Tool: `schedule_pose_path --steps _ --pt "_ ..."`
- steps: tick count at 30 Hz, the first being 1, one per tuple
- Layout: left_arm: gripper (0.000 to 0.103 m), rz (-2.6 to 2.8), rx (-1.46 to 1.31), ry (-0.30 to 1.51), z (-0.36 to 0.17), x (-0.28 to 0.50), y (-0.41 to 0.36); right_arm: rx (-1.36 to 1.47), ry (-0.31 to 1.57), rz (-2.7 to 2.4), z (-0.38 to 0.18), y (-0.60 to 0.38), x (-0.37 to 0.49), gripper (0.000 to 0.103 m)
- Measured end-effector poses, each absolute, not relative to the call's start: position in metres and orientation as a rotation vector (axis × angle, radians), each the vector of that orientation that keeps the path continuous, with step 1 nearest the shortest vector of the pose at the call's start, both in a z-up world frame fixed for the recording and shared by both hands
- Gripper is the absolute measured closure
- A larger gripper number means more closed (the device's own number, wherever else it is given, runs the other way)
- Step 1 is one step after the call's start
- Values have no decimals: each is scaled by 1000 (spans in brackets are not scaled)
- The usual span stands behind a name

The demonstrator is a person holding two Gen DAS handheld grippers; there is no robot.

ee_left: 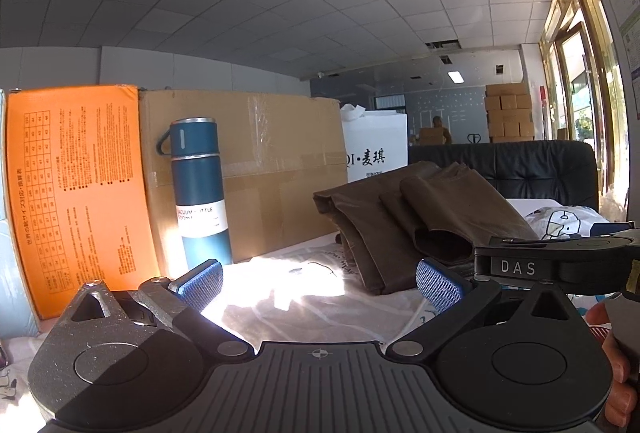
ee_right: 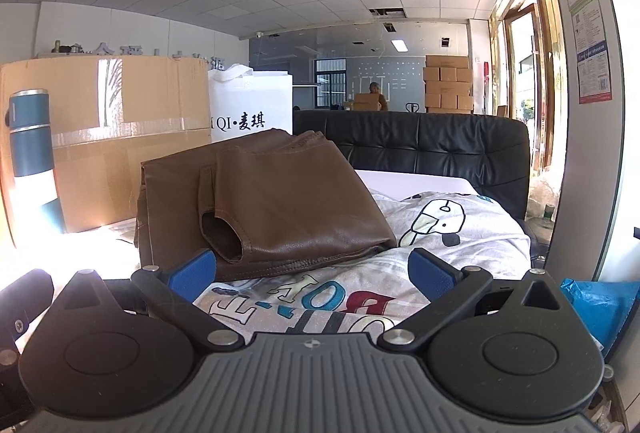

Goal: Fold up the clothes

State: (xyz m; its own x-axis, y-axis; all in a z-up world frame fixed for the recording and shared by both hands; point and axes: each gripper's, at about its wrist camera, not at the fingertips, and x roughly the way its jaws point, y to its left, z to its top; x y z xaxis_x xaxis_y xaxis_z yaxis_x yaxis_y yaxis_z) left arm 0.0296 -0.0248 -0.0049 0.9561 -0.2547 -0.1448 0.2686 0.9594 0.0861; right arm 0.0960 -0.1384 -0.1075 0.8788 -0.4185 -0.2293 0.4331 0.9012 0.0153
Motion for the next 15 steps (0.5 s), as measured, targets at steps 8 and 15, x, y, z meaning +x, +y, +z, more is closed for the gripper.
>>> schedule_pose_path --steps 8,15 --pt "0 -266 119 125 -4 27 -27 54 235 -448 -108 -137 99 0" --pt "0 -255 125 120 -1 26 -28 36 278 -430 -108 -135 101 0"
